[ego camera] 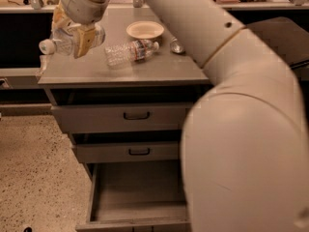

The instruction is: Place blue plastic bottle into bottom drawer

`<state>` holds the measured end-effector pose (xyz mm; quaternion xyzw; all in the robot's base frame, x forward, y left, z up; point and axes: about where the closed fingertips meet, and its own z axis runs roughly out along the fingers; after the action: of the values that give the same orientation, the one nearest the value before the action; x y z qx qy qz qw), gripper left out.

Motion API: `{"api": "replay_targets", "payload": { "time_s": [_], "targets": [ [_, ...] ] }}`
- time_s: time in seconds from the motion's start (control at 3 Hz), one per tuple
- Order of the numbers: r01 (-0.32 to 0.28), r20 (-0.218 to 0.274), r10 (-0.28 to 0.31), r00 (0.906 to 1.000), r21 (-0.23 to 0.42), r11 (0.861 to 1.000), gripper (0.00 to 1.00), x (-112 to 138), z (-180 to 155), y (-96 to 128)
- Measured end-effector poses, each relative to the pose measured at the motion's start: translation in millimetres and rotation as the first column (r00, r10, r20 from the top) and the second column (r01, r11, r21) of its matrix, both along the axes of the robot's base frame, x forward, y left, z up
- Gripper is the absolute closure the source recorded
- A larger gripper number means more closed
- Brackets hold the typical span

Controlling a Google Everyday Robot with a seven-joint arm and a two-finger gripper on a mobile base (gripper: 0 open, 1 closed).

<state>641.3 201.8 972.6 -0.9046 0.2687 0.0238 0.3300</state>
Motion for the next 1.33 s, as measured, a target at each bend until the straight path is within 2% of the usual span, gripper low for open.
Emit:
{"api": "replay_targets", "payload": {
  "time_s": [0.33,0.67,1.0,1.33],
  "targets": [
    [0.043,-0.209,0.0,0.9779,0.198,0.979,1.0,-69.8,-4.3,-17.6],
    [0.178,-0.451,-0.049,0.8912,0.248,0.952,1.0,-90.5,-41.6,-67.0],
    [0.383,-0.711,-0.138,0.6898,0.196,0.903,1.0,-93.4,-134.1,-122.9],
    [0.495,-0.753,-0.204,0.626,0.181,0.85,1.0,-81.6,-188.9,-148.2]
  ]
}}
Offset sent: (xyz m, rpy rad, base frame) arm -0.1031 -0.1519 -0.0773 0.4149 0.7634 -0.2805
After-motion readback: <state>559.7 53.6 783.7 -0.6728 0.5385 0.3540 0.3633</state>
